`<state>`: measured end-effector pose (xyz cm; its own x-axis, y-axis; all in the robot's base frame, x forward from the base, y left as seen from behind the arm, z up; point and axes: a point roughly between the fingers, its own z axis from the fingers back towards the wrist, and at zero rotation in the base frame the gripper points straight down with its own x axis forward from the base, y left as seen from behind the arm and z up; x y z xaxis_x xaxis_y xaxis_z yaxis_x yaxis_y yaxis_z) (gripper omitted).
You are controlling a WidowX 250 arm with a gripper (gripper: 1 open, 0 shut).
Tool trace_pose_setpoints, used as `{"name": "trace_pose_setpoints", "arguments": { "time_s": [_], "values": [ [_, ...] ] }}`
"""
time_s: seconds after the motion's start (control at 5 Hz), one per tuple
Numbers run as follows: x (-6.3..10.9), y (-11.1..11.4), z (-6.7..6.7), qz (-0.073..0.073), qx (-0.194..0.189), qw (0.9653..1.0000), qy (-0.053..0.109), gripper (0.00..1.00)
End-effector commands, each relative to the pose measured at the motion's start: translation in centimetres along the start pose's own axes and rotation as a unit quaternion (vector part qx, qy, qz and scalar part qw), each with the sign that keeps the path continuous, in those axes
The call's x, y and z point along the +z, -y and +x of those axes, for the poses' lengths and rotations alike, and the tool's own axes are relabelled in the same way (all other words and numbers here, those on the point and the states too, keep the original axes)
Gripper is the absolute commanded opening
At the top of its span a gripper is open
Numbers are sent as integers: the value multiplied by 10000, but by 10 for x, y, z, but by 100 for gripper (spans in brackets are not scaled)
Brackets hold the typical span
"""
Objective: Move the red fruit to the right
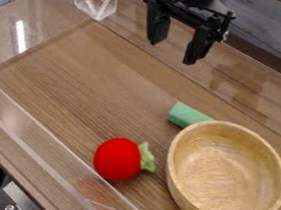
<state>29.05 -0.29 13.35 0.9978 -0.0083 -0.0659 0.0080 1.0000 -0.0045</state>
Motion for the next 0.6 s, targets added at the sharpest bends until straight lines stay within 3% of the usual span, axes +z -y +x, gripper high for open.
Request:
{"name": "trace_pose_setpoints", "arguments": {
  "time_s": [0.0, 0.2, 0.4],
  "values": [
    [-14, 0, 10, -1, -219, 9998, 3, 100],
    [-8, -5, 10, -21, -96, 10000, 2, 100],
    [4, -12, 12, -21, 66, 9999, 157, 100]
  ]
}}
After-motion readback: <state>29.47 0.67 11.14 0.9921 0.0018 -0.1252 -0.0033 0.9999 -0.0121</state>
